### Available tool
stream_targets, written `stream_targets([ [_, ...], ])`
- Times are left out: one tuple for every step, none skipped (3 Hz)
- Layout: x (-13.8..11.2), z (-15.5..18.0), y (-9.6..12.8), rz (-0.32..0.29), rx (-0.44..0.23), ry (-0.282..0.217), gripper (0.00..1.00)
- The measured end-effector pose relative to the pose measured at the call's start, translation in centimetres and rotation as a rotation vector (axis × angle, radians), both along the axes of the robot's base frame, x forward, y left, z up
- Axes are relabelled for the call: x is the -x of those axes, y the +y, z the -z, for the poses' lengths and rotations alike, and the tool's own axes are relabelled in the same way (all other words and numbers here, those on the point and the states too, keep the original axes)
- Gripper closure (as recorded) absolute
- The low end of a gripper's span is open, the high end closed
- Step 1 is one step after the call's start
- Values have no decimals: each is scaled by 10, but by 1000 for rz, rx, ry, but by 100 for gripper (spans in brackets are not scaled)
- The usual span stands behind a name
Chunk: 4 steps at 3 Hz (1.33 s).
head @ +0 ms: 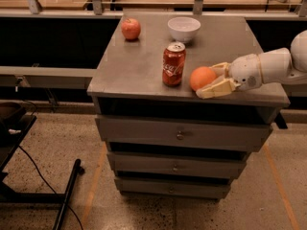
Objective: Move orange near coke can
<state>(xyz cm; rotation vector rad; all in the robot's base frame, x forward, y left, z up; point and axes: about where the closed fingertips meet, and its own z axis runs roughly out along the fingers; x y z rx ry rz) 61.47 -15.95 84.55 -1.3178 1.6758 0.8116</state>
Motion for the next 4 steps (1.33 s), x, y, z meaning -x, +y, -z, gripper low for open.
stream_targets([
  [-9, -4, 5, 18, -16, -29, 100],
  [-25, -2, 2, 63, -17, -53, 98],
  [-24, -2, 5, 56, -17, -50, 76],
  [-25, -1, 8, 51, -19, -49, 53],
])
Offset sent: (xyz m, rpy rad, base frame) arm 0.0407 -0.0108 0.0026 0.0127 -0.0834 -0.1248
